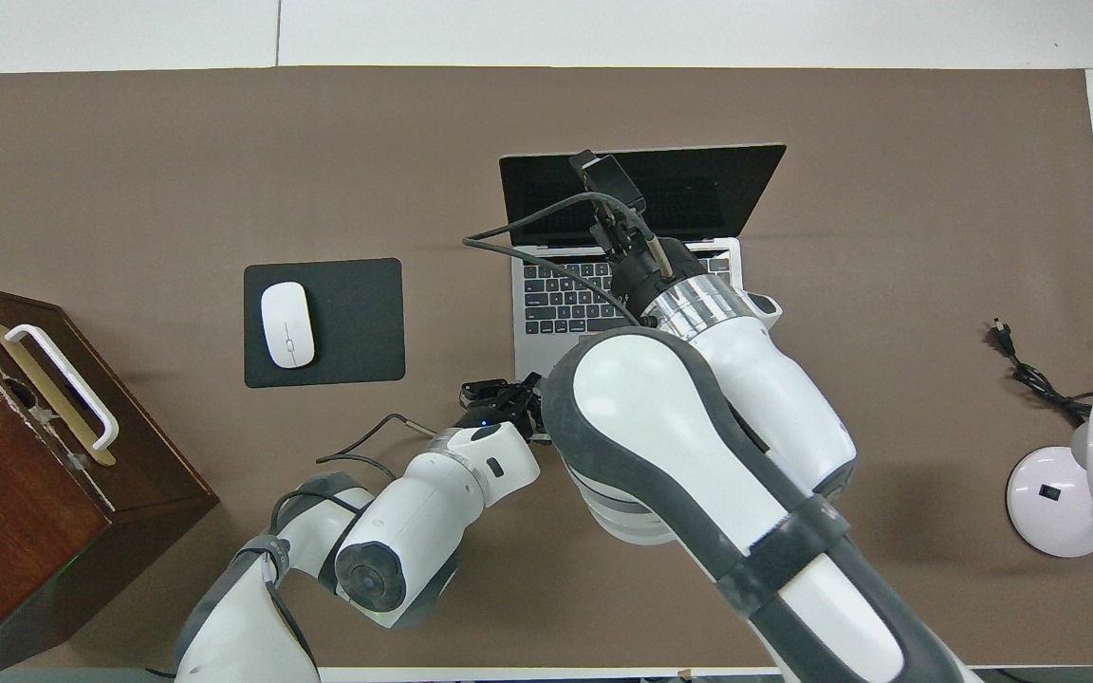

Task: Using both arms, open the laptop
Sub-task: 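Push the lid fully open with the right gripper, then withdraw it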

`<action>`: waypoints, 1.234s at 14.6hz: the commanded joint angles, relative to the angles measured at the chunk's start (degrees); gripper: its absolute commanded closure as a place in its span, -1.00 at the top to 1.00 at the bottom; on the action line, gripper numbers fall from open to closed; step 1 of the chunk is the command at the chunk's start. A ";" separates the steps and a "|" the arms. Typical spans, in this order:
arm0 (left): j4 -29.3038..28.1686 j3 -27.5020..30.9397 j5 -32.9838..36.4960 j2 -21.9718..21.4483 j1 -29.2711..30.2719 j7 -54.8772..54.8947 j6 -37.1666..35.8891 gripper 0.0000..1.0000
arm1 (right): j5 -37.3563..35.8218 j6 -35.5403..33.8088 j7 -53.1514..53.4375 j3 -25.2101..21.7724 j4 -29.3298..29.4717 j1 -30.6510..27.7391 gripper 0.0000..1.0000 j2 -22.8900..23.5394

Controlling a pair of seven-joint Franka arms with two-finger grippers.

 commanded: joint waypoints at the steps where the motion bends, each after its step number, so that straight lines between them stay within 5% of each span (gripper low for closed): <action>1: 1.23 0.82 -1.05 3.57 -0.40 -0.19 0.52 -1.00 | -1.43 -1.27 0.33 -0.05 -0.27 -1.57 1.00 -3.00; 9: 1.58 0.74 -1.40 0.94 0.83 -3.18 0.17 -1.00 | -15.74 -5.20 -11.44 -0.67 -0.27 -9.28 1.00 -5.11; 14: 4.56 0.91 -1.49 -5.82 2.24 -4.06 -15.44 -1.00 | -36.28 -23.02 -12.50 -0.75 -0.45 -22.72 1.00 -7.66; 18: 9.38 1.17 -1.58 -9.78 3.29 -4.41 -29.50 -1.00 | -57.54 -43.58 -12.33 -0.84 -0.27 -34.06 1.00 -11.70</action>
